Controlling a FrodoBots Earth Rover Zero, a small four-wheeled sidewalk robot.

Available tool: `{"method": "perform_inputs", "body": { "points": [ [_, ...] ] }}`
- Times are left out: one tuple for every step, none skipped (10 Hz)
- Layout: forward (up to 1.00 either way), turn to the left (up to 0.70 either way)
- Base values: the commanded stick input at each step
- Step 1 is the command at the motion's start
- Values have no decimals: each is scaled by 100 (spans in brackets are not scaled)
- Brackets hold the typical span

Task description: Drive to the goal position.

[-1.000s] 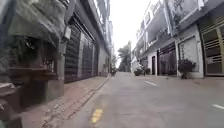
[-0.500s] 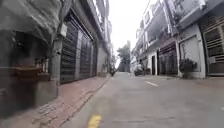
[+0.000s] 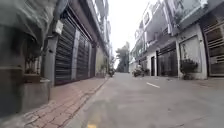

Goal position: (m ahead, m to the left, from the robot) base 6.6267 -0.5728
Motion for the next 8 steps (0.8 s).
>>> {"method": "perform_inputs", "body": {
  "points": [
    [49,0],
    [49,0],
    [49,0],
    [48,0],
    [48,0],
    [49,0],
    [49,0],
    [49,0]
  ]
}}
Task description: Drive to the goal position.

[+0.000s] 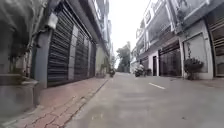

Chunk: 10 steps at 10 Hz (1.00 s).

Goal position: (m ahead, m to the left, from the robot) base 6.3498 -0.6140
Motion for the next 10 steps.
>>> {"method": "perform_inputs", "body": {
  "points": [
    [49,0],
    [49,0],
    [49,0],
    [49,0],
    [49,0],
    [49,0],
    [49,0],
    [49,0],
    [49,0],
    [49,0]
  ]
}}
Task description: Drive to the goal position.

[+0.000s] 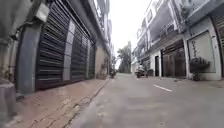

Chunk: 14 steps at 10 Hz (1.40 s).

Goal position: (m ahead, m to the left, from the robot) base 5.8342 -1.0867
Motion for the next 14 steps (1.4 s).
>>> {"method": "perform_inputs", "body": {
  "points": [
    [49,0],
    [49,0],
    [49,0],
    [49,0],
    [49,0],
    [49,0],
    [49,0],
    [49,0],
    [49,0],
    [49,0],
    [49,0],
    [49,0],
    [49,0],
    [49,0]
  ]
}}
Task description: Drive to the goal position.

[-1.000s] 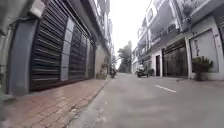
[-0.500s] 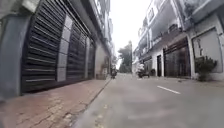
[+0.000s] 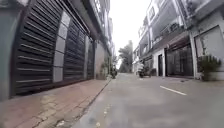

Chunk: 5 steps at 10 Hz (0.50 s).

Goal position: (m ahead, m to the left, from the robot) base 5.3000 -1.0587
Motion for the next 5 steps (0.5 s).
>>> {"method": "perform_inputs", "body": {
  "points": [
    [49,0],
    [49,0],
    [49,0],
    [49,0],
    [49,0]
  ]
}}
